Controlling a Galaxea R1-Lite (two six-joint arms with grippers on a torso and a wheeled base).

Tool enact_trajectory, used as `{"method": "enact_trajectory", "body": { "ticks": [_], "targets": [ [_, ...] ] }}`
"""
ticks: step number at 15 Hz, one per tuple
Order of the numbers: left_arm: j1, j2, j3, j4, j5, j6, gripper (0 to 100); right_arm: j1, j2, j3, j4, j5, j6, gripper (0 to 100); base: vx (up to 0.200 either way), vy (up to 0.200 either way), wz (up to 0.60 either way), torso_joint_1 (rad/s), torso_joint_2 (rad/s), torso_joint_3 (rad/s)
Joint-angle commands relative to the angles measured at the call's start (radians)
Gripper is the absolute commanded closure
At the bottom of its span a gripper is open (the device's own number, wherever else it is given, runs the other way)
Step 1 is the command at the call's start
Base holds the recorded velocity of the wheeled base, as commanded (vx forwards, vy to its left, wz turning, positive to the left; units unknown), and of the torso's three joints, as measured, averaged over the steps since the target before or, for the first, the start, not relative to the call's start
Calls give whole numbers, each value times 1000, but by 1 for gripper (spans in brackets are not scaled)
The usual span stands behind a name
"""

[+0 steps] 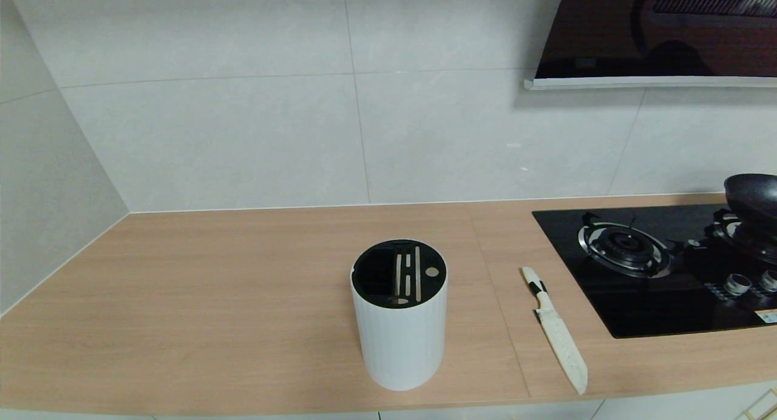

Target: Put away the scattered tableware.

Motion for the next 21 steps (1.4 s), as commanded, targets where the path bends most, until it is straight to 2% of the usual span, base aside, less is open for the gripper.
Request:
{"method": "enact_trajectory", "body": {
  "ticks": [1, 5, 10, 16, 21],
  "targets": [
    [0, 0, 0, 0, 0, 0, 0, 97, 492, -145, -12, 22, 3, 0, 0, 0, 0, 0, 0, 0],
    [0, 0, 0, 0, 0, 0, 0, 146, 929, -256, -134, 17, 0, 0, 0, 0, 0, 0, 0, 0],
    [0, 0, 0, 0, 0, 0, 0, 191, 1387, -352, -391, 0, 0, 0, 0, 0, 0, 0, 0, 0],
    [0, 0, 0, 0, 0, 0, 0, 211, 1700, -391, -630, -49, -2, 0, 0, 0, 0, 0, 0, 0],
    [0, 0, 0, 0, 0, 0, 0, 226, 1892, -412, -763, -165, -9, 0, 0, 0, 0, 0, 0, 0]
  ]
}}
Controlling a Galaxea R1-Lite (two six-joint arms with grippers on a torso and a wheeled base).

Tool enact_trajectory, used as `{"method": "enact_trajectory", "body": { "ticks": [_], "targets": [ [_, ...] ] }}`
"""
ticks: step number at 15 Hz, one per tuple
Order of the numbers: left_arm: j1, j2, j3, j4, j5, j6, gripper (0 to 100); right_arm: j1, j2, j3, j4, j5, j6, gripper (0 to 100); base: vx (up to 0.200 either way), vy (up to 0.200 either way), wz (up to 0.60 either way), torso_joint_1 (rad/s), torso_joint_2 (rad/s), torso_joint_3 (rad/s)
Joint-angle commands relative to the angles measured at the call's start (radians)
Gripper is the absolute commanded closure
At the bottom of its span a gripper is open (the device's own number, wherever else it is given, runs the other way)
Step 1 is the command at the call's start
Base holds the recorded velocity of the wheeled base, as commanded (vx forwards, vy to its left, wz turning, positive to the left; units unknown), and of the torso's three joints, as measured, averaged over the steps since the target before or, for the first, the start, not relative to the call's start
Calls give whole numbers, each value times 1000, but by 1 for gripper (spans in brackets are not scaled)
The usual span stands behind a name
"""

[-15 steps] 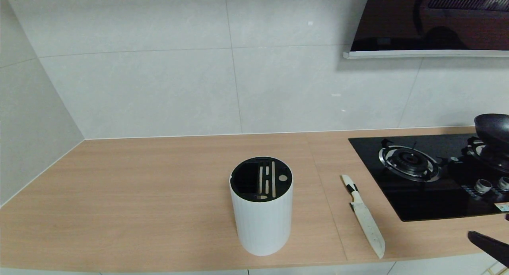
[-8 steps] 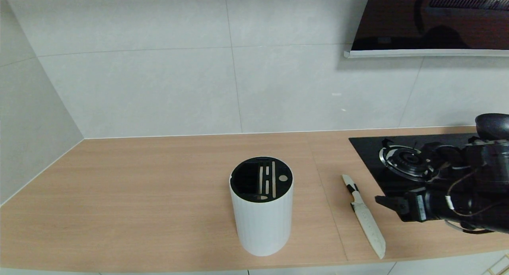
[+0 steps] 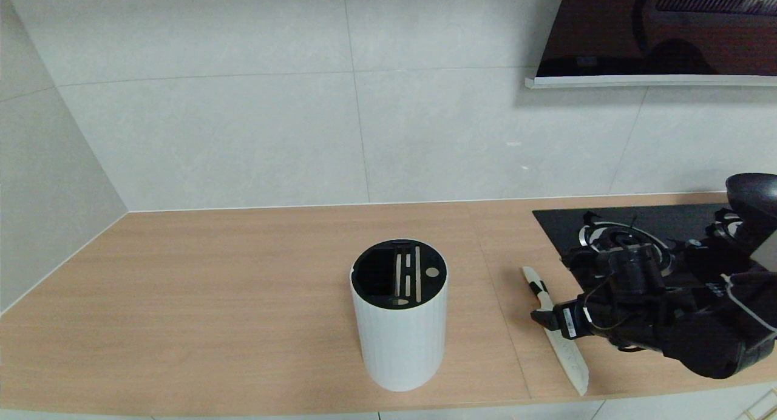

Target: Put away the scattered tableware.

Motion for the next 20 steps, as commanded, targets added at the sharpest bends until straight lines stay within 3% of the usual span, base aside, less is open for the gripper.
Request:
{"method": "enact_trajectory", "body": {
  "ticks": [1, 20],
  "targets": [
    [0, 0, 0, 0, 0, 0, 0, 3, 109, -6, -44, -12, 0, 0, 0, 0, 0, 0, 0, 0],
    [0, 0, 0, 0, 0, 0, 0, -7, 195, -81, -70, -107, 64, 0, 0, 0, 0, 0, 0, 0]
  ]
}}
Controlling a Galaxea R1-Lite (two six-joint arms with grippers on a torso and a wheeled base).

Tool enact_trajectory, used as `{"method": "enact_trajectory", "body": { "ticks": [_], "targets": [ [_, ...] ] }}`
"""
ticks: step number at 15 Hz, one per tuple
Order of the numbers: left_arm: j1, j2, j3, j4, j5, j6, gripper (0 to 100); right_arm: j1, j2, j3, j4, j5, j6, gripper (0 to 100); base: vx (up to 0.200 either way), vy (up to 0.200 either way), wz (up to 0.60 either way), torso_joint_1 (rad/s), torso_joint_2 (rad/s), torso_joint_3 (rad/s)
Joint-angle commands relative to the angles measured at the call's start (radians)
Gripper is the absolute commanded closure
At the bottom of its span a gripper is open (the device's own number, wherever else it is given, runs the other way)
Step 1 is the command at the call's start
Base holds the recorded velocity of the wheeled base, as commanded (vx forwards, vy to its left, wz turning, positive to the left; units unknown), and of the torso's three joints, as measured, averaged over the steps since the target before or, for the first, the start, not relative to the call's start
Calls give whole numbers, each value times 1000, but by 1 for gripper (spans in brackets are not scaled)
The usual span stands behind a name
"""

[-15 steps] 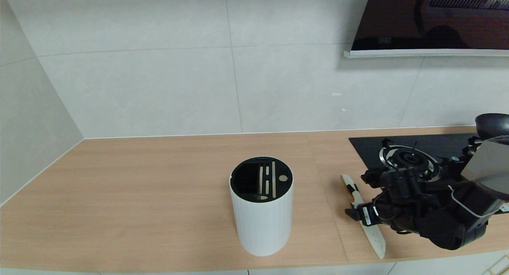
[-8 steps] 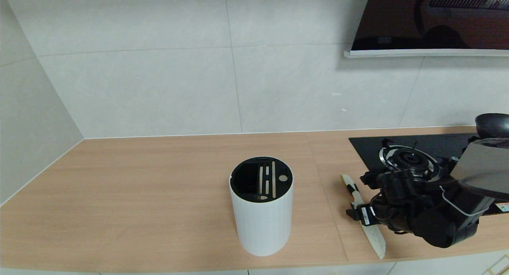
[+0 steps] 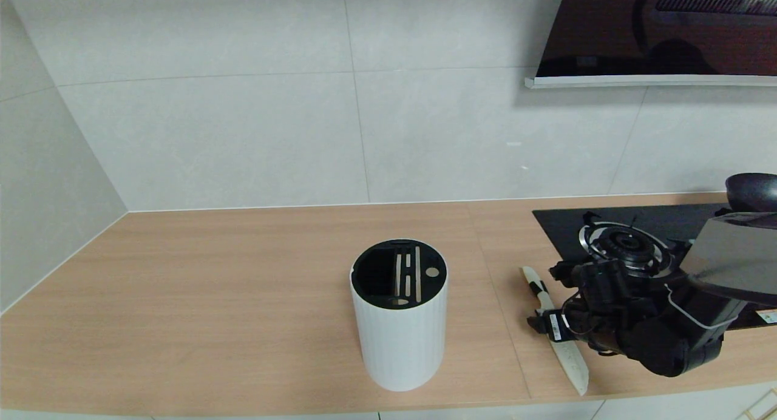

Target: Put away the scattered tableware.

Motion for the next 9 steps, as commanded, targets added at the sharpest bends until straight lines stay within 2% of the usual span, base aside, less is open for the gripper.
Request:
{"method": "enact_trajectory", "body": {
  "ticks": [1, 3, 4, 9],
  "targets": [
    [0, 0, 0, 0, 0, 0, 0, 2, 10, -9, -2, -13, 5, 0, 0, 0, 0, 0, 0, 0],
    [0, 0, 0, 0, 0, 0, 0, 2, 19, -12, -2, -19, 5, 0, 0, 0, 0, 0, 0, 0],
    [0, 0, 0, 0, 0, 0, 0, 2, 22, -10, -2, -21, 5, 100, 0, 0, 0, 0, 0, 0],
    [0, 0, 0, 0, 0, 0, 0, 4, 20, -7, -2, -21, 5, 100, 0, 0, 0, 0, 0, 0]
  ]
}}
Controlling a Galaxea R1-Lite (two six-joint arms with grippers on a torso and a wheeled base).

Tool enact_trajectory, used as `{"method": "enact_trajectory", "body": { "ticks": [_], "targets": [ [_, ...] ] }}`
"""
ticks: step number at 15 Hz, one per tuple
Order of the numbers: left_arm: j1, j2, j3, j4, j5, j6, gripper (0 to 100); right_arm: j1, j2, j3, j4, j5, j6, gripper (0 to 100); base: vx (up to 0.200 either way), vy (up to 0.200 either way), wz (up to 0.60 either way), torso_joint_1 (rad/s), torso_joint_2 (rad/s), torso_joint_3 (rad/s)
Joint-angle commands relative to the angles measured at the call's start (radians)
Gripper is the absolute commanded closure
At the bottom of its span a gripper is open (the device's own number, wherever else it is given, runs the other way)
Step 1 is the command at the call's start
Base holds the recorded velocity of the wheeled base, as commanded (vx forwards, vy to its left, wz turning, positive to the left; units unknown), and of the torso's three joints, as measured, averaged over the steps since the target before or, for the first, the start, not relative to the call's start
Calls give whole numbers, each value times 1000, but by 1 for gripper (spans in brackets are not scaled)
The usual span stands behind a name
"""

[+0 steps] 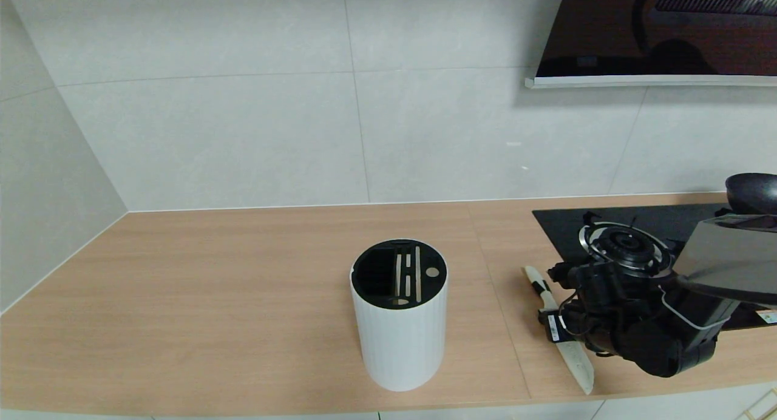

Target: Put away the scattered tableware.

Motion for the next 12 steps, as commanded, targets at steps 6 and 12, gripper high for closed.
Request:
{"method": "enact_trajectory", "body": {
  "ticks": [6, 12],
  "targets": [
    [0, 0, 0, 0, 0, 0, 0, 2, -24, 0, 1, -1, 0, 100, 0, 0, 0, 0, 0, 0],
    [0, 0, 0, 0, -1, 23, 0, 36, -273, 66, 5, -2, 0, 100, 0, 0, 0, 0, 0, 0]
  ]
}}
